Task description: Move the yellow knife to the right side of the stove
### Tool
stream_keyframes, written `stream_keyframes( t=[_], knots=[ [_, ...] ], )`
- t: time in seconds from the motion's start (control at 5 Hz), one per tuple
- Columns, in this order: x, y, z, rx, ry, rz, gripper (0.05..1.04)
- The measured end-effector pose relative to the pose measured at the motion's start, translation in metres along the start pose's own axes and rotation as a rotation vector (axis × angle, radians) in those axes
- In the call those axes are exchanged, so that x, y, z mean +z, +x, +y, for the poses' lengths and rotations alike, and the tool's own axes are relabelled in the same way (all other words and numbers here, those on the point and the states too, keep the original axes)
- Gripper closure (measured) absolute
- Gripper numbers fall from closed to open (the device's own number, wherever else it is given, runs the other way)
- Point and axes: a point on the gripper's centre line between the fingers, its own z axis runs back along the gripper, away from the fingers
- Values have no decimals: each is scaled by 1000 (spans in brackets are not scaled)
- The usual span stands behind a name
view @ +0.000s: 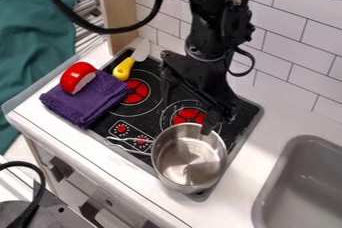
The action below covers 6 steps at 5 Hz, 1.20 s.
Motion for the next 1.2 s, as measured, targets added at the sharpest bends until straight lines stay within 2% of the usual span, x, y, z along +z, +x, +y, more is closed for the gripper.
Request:
stream_keyframes(
  t=[0.2,0.4,0.6,0.8,1.0,1.2],
  knots=[
    [-6,-5,0,-5,1,31,73],
    [-9,-6,33,77,13,48,73],
    [-15,0,84,160,25,39,73],
    [-23,11,126,184,31,26,73],
    [-39,24,161,203,24,7,73],
    [-63,37,174,223,-10,11,73]
  ],
)
